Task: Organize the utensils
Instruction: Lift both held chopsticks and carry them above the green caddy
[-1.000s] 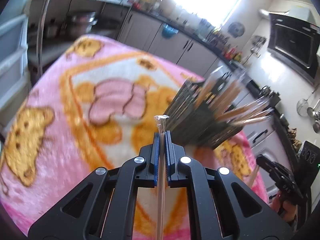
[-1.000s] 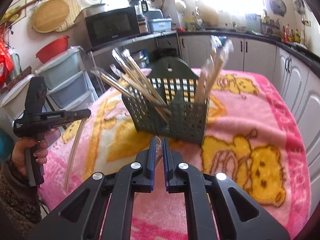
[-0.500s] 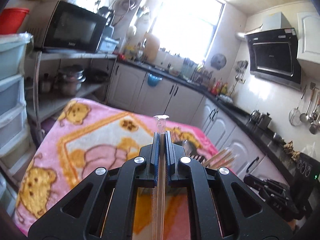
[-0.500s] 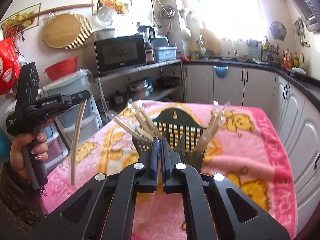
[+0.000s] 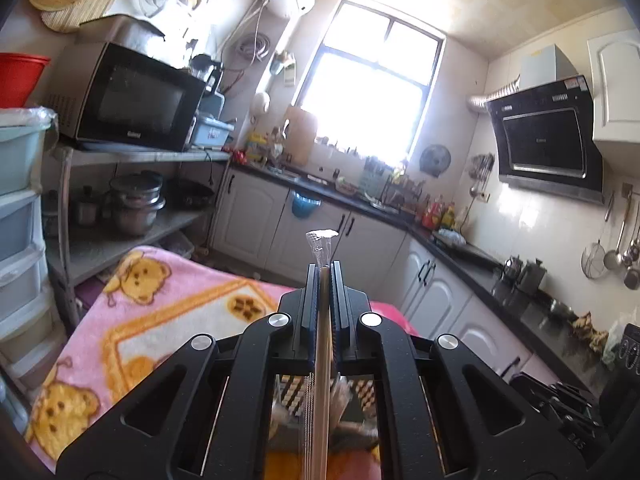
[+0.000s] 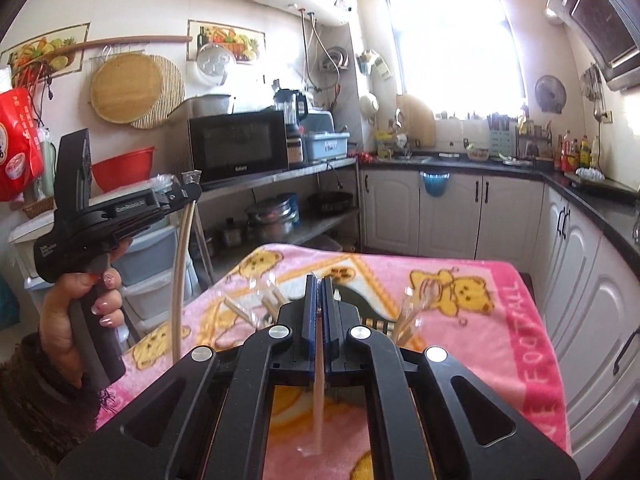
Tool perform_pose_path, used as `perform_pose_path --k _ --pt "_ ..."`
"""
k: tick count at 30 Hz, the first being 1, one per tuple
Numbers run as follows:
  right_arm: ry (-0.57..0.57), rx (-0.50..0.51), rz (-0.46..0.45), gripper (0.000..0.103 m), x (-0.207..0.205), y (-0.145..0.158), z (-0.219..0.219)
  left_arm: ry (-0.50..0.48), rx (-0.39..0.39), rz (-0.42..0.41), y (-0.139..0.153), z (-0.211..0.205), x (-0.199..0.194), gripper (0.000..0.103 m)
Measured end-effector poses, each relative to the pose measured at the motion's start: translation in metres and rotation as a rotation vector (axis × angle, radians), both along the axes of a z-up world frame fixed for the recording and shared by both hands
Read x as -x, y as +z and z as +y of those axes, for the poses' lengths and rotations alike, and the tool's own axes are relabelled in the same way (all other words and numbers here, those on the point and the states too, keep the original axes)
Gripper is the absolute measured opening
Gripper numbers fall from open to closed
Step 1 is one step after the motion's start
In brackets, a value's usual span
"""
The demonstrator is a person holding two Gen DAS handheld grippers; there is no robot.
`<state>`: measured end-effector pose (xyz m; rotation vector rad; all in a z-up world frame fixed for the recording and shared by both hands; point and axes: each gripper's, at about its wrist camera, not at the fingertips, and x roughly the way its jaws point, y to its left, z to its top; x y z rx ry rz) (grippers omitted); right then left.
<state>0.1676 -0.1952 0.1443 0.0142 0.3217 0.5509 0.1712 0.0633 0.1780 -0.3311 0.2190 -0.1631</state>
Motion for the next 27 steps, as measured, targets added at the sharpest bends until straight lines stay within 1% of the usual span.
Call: perform_pose_path --k 3,8,14,19,23,27 --pt "0.007 0.003 -0.035 0.003 -0.002 0.012 0.002 0.015 0.006 -0.027 0.006 -0.001 -0.005 0.003" --pt "0.008 0.004 -0.068 0.003 -0.009 0.026 0.005 0.045 0.012 -0.057 0.010 0.000 -0.016 0.003" --pt "0.007 -0.027 -0.115 0.003 -0.016 0.045 0.005 0.085 0.017 -0.088 0.015 -0.003 -0.031 0.003" --pt "0.021 -0.030 -0.182 0.003 -0.020 0.063 0.011 0.128 -0.003 -0.124 0.018 -0.010 -0.044 0.003" --pt "0.031 -0.033 -0.205 0.003 -0.028 0.071 0.018 0.148 -0.011 -0.133 0.016 -0.015 -0.055 0.003" --pt "0.038 -0.032 -0.207 0.003 -0.038 0.073 0.025 0.158 -0.037 -0.129 0.012 -0.024 -0.066 0.003"
